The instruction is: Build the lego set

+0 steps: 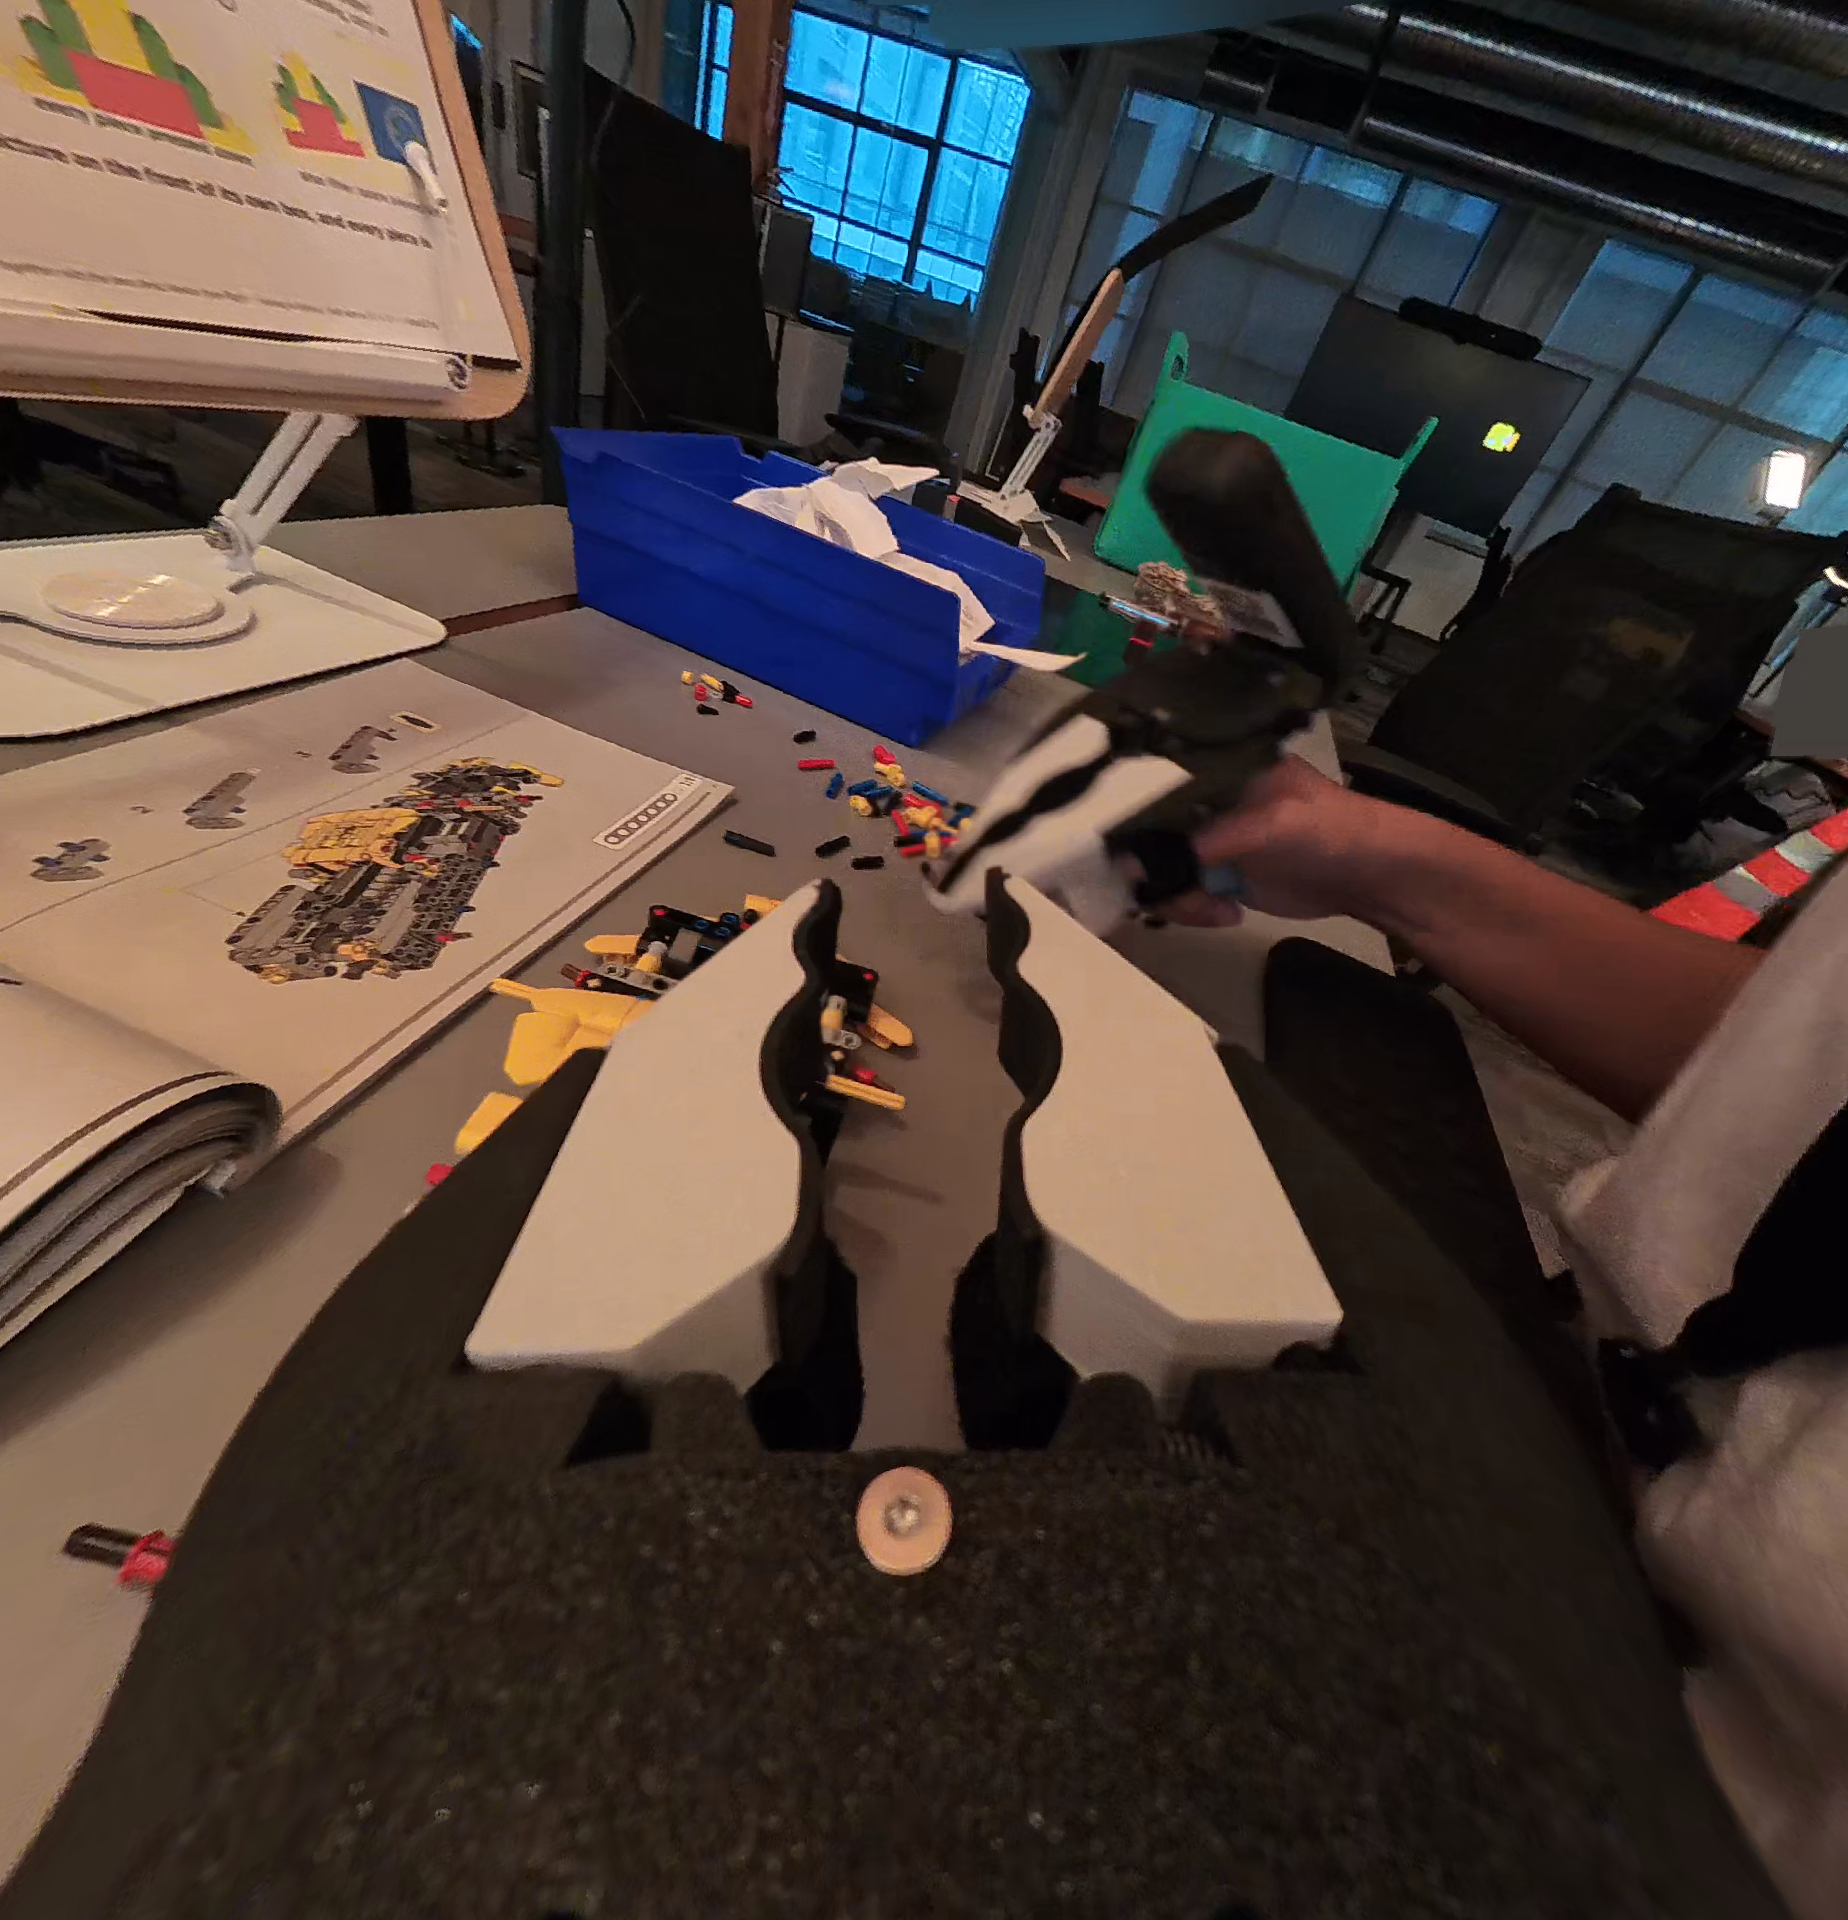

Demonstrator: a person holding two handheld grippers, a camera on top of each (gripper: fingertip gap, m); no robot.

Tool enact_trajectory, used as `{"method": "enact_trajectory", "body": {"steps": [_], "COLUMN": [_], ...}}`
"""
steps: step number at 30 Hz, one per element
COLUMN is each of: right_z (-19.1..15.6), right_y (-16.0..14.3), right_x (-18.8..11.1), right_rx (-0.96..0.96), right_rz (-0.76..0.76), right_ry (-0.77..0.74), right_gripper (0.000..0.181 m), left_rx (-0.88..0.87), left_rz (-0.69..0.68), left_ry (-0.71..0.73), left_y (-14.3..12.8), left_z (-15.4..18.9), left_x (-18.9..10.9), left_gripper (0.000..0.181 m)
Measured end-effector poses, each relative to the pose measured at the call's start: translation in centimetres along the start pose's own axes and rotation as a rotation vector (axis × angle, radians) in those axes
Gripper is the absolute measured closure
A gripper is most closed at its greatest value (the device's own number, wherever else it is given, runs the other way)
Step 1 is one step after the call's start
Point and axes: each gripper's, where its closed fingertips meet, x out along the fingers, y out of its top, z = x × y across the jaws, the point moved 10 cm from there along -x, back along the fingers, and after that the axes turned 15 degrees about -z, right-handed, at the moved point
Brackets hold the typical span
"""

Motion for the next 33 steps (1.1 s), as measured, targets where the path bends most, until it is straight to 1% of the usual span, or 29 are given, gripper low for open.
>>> {"method": "enact_trajectory", "body": {"steps": [2, 3, 5, 9, 13, 20, 21, 22, 24, 26, 27, 30, 31, 32, 33], "right_z": [-2.1, -2.8, -3.5, -4.2, -4.1, -4.3, -4.1, -3.9, -3.1, -1.0, 0.4, 5.0, 6.3, 7.4, 8.3], "right_y": [-1.4, -1.9, -2.5, -2.4, -2.6, -3.0, -3.0, -3.0, -3.1, -3.6, -4.1, -6.0, -6.6, -7.1, -7.6], "right_x": [-0.1, 0.0, 0.3, 1.2, 2.4, 2.6, 2.5, 2.0, 0.2, -2.1, -3.1, -5.4, -6.0, -6.5, -6.6], "right_rx": [-0.088, -0.123, -0.165, -0.226, -0.253, -0.263, -0.249, -0.229, -0.169, -0.08, -0.027, 0.137, 0.197, 0.24, 0.275], "right_rz": [-0.04, -0.068, -0.109, -0.113, -0.183, -0.139, -0.124, -0.096, -0.026, 0.055, 0.075, 0.054, 0.037, 0.022, 0.018], "right_ry": [0.106, 0.129, 0.134, 0.184, 0.152, 0.128, 0.113, 0.111, 0.121, 0.055, -0.016, -0.268, -0.347, -0.395, -0.409], "right_gripper": [0.174, 0.174, 0.174, 0.174, 0.174, 0.173, 0.166, 0.16, 0.162, 0.163, 0.163, 0.153, 0.156, 0.157, 0.159], "left_rx": [-0.003, -0.001, 0.011, 0.029, 0.041, 0.047, 0.049, 0.051, 0.053, 0.052, 0.051, 0.051, 0.054, 0.057, 0.06], "left_rz": [0.003, 0.0, -0.014, -0.039, -0.054, -0.065, -0.067, -0.067, -0.067, -0.067, -0.067, -0.063, -0.066, -0.072, -0.077], "left_ry": [0.032, 0.047, 0.069, 0.085, 0.095, 0.091, 0.089, 0.086, 0.083, 0.084, 0.082, 0.071, 0.072, 0.074, 0.076], "left_y": [0.0, 0.0, -0.1, -0.1, -0.2, -0.3, -0.3, -0.3, -0.3, -0.4, -0.4, -0.3, -0.3, -0.4, -0.4], "left_z": [-0.3, -0.4, -0.5, -0.5, -0.4, -0.2, -0.2, -0.1, 0.0, 0.0, 0.0, 0.1, 0.2, 0.2, 0.2], "left_x": [-0.1, -0.1, 0.0, 0.5, 0.7, 0.9, 0.9, 1.0, 1.0, 0.9, 0.9, 1.0, 1.0, 1.1, 1.1], "left_gripper": [0.153, 0.153, 0.152, 0.152, 0.153, 0.153, 0.153, 0.153, 0.153, 0.153, 0.153, 0.153, 0.153, 0.153, 0.153]}}
